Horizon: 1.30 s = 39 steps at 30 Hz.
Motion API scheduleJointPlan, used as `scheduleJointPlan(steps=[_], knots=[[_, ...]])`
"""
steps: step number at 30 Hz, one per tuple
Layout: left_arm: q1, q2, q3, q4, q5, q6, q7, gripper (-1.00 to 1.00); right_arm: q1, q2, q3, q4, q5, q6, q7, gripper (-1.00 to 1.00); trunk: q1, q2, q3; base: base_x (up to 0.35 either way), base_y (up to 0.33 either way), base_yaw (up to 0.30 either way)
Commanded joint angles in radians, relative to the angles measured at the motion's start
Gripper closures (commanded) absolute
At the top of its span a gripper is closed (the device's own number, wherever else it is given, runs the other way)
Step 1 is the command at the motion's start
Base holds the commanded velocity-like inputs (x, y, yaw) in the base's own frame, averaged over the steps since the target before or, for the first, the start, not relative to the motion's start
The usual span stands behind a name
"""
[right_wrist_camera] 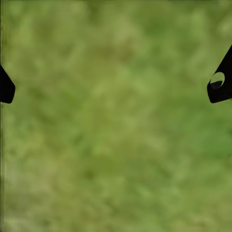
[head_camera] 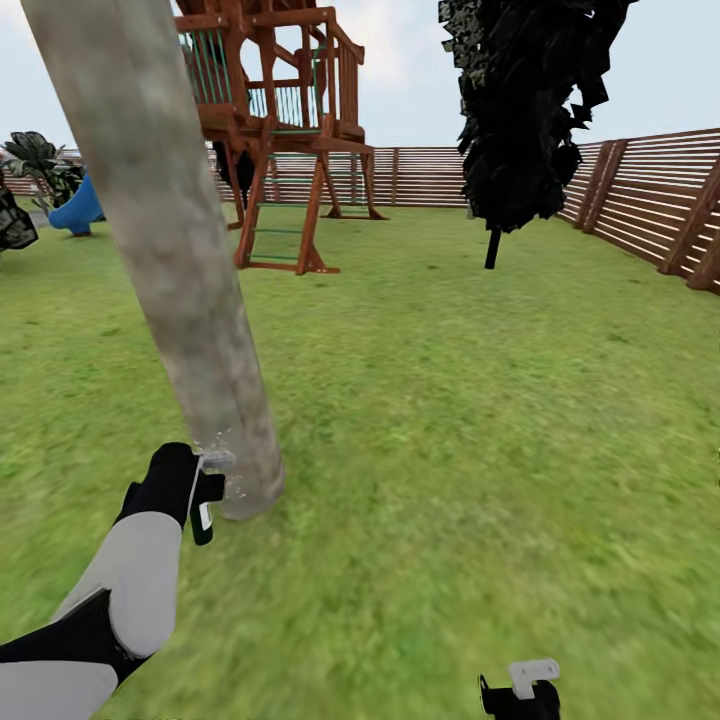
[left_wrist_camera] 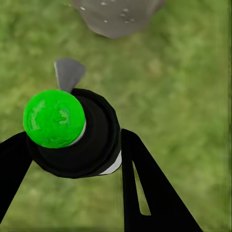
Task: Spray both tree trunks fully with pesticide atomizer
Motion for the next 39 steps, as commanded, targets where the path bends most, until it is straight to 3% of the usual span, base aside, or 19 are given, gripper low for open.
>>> scheduleJointPlan(steps=[1, 11, 20, 24, 27, 31, 35, 36, 39], knots=[[0.0, -0.002, 0.005, -0.001, -0.011, 0.002, -0.009, 1.0, 0.0, -0.001, 0.008, 0.001, 0.001, -0.001, -0.007, -1.0, 0.0, 0.0, -0.001, 0.0, -0.272, 0.011], [0.008, 0.002, 0.005, -0.001, -0.013, 0.0, -0.008, 1.0, 0.0, 0.0, 0.008, 0.001, 0.001, -0.001, -0.007, -1.0, 0.0, 0.0, -0.001, 0.055, -0.271, 0.005], [0.01, 0.001, 0.005, 0.004, -0.013, 0.0, -0.007, 1.0, 0.0, 0.0, 0.008, 0.0, 0.001, -0.002, -0.007, -1.0, 0.0, 0.0, -0.001, 0.186, -0.234, 0.242], [0.056, 0.005, 0.006, 0.005, -0.013, -0.005, -0.007, 1.0, 0.0, 0.0, 0.008, 0.0, 0.001, -0.001, -0.007, -1.0, 0.0, 0.0, -0.001, 0.196, -0.23, 0.075], [0.062, 0.03, 0.006, 0.01, -0.012, -0.006, -0.007, 1.0, 0.0, 0.0, 0.008, 0.001, 0.001, -0.001, -0.007, -1.0, 0.0, 0.0, -0.001, 0.196, -0.23, 0.006], [0.072, 0.028, 0.006, 0.01, -0.01, -0.007, -0.007, 1.0, 0.0, 0.0, 0.008, 0.001, 0.001, -0.001, -0.007, -1.0, 0.0, 0.0, -0.001, 0.194, -0.23, 0.001], [0.096, 0.06, 0.007, 0.001, -0.012, -0.012, -0.008, 1.0, 0.0, 0.0, 0.008, 0.001, 0.001, -0.001, -0.007, -1.0, 0.0, 0.0, -0.001, 0.097, -0.22, 0.104], [0.115, 0.079, 0.006, 0.0, -0.011, -0.014, -0.008, 1.0, 0.0, 0.0, 0.008, 0.001, 0.0, -0.001, -0.007, -1.0, 0.0, 0.0, -0.001, 0.013, -0.061, 0.251], [0.125, 0.082, 0.007, 0.001, -0.011, -0.014, -0.006, 1.0, 0.0, 0.0, 0.008, 0.001, 0.001, -0.001, -0.007, -1.0, 0.0, 0.0, -0.001, 0.003, -0.015, 0.271]])
